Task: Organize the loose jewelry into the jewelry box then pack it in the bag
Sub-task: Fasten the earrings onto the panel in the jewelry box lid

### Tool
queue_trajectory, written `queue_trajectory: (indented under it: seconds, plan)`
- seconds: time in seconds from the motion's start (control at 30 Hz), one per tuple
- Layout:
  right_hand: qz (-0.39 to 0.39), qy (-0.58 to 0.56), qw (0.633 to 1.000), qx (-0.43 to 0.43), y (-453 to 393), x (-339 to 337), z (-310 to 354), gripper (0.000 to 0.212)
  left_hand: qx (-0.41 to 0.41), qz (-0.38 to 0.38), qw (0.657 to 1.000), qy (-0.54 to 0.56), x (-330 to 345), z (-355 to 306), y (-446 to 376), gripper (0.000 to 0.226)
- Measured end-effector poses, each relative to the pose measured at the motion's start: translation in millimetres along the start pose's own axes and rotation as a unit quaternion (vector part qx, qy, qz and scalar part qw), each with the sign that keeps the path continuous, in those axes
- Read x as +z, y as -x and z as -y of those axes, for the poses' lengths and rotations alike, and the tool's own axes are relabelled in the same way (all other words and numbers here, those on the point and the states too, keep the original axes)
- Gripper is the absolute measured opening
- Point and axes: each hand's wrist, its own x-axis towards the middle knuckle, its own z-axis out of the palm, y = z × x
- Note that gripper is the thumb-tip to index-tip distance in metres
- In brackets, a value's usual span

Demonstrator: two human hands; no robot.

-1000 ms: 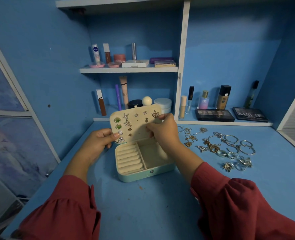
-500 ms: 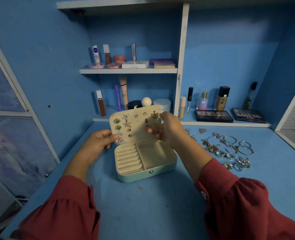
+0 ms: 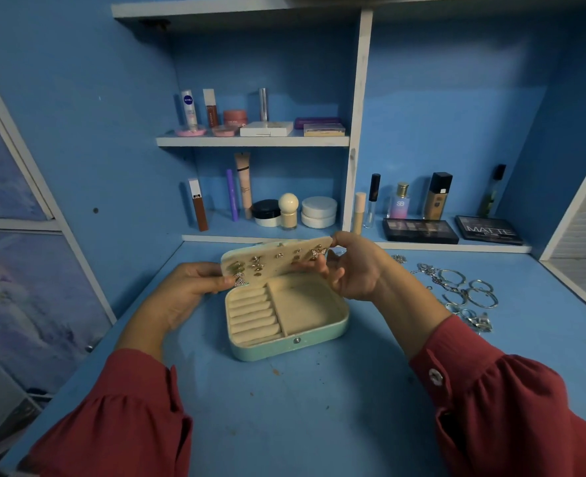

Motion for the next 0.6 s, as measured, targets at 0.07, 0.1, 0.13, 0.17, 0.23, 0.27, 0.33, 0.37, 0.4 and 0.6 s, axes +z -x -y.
queue_trajectory:
  seconds: [0.07, 0.1, 0.13, 0.17, 0.23, 0.27, 0.33, 0.37, 0.4, 0.6]
  plan:
    - [0.006, 0.031, 0.999, 0.007, -1.5, -3.2, -0.2, 0.035, 0.006, 0.011, 1.0, 0.006, -1.0, 0.3, -0.1, 0.022]
    - [0.009, 0.053, 0.999, 0.009, -2.3, -4.7, -0.2, 0.038, 0.011, 0.016, 1.0, 0.005, -2.1, 0.7, -0.2, 0.024]
    - [0.014, 0.074, 0.997, 0.008, -2.6, -6.0, -0.1, 0.037, 0.013, 0.022, 1.0, 0.004, -1.9, -0.3, 0.4, 0.027]
    - [0.02, 0.094, 0.995, 0.006, -2.7, -7.1, 0.0, 0.032, 0.016, 0.027, 1.0, -0.005, -2.5, -0.7, 0.4, 0.03]
    - [0.029, 0.124, 0.992, 0.0, -3.1, -9.8, -0.3, 0.018, 0.023, 0.033, 0.999, -0.019, -4.6, -1.1, 0.0, 0.032]
    - [0.032, 0.134, 0.99, -0.003, -3.4, -11.2, -0.7, 0.011, 0.025, 0.033, 0.999, -0.025, -5.5, -1.2, -0.6, 0.034]
    - [0.036, 0.143, 0.989, -0.008, -3.9, -13.6, -2.1, 0.004, 0.029, 0.026, 0.998, -0.04, -7.7, -0.2, -1.8, 0.033]
    - [0.037, 0.144, 0.989, -0.01, -3.7, -14.2, -2.8, 0.002, 0.031, 0.021, 0.998, -0.053, -8.2, 0.2, -2.3, 0.032]
    - [0.037, 0.145, 0.989, -0.012, -3.3, -14.6, -3.2, 0.001, 0.034, 0.015, 0.997, -0.07, -7.3, -0.5, -2.1, 0.031]
    - [0.047, 0.142, 0.989, -0.003, -1.5, -17.4, -0.8, 0.039, 0.148, -0.067, 0.983, -0.08, 17.5, -30.2, 13.2, 0.022]
